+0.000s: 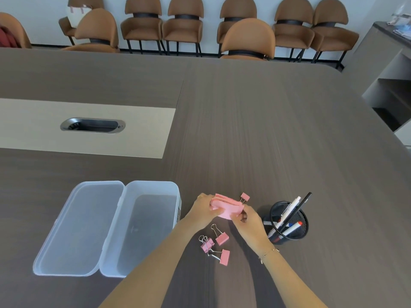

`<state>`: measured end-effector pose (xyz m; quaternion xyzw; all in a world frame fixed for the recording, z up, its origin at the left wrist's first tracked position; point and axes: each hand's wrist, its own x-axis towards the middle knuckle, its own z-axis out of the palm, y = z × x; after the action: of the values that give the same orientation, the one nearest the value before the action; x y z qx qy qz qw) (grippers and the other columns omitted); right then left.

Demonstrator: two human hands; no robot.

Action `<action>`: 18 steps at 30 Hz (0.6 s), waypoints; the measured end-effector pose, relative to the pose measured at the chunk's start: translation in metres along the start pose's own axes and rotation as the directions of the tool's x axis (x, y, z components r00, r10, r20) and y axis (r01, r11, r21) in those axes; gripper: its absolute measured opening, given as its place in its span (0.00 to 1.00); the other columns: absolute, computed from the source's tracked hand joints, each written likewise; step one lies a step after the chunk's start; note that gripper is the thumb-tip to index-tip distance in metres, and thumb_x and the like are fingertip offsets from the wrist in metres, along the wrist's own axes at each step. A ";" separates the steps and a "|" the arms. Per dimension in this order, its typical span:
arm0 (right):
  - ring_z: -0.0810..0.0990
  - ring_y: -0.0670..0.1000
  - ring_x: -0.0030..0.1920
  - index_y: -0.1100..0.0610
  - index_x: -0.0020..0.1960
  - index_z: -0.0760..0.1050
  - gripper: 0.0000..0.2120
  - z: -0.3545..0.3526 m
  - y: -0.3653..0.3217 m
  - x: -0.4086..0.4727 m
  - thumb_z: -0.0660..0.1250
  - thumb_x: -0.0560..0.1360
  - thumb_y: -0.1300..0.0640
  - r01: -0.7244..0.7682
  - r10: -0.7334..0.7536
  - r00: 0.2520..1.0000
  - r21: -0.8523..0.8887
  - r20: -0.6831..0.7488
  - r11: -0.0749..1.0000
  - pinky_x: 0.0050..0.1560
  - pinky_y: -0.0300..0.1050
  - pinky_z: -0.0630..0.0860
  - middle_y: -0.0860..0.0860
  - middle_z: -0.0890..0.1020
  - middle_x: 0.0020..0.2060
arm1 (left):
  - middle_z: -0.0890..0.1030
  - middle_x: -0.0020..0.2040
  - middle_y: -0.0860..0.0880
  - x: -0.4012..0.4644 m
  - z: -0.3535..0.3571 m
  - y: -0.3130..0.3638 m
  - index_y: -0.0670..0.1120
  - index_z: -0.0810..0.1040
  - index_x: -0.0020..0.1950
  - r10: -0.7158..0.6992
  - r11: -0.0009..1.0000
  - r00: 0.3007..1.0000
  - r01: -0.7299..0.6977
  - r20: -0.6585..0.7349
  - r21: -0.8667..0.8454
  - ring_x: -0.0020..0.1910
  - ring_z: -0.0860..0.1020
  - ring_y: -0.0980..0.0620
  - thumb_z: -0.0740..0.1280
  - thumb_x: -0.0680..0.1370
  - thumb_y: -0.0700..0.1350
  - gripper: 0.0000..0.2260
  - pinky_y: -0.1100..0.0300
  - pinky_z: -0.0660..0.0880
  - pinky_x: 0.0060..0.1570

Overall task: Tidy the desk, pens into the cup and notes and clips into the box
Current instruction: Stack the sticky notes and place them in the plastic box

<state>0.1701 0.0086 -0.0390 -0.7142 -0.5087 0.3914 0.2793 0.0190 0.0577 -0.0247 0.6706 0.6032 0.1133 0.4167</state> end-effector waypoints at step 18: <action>0.79 0.53 0.56 0.60 0.65 0.70 0.14 0.009 0.000 -0.001 0.55 0.82 0.58 0.005 -0.016 0.997 -0.141 -0.076 0.990 0.55 0.41 0.74 0.55 0.79 0.55 | 0.72 0.69 0.43 0.004 0.005 0.001 0.41 0.68 0.69 -0.045 0.991 0.999 0.042 0.026 0.126 0.67 0.74 0.47 0.57 0.82 0.46 0.17 0.59 0.70 0.66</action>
<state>0.1622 0.0077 -0.0436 -0.7440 -0.5277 0.3251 0.2496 0.0241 0.0596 -0.0282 0.6836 0.6175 0.0564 0.3849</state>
